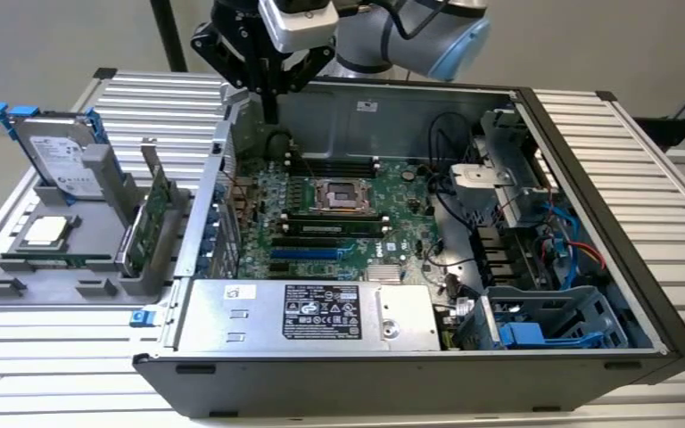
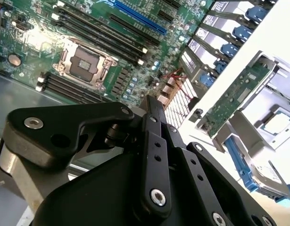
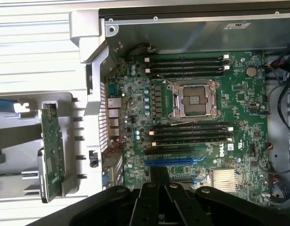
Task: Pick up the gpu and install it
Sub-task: 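Reach for the gpu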
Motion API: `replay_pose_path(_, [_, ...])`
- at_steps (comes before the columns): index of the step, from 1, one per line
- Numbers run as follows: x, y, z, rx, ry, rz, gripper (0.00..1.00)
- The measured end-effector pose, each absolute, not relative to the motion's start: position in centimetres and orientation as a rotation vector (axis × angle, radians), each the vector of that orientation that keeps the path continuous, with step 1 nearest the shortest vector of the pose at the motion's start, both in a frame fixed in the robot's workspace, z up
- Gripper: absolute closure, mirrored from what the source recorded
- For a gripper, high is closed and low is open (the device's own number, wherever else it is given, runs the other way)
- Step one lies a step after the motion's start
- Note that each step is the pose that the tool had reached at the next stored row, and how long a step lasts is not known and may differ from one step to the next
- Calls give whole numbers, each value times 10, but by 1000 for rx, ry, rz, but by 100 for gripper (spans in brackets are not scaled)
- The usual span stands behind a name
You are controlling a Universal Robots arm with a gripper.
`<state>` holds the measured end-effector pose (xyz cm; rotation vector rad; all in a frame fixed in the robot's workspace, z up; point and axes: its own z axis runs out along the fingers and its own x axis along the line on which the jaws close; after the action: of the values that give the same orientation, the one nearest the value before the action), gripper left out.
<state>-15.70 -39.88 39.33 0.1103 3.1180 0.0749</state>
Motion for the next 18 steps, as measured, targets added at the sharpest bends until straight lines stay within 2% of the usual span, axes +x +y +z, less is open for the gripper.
replay_pose_path(18, [-190, -399, 393, 110, 3118, 75, 100])
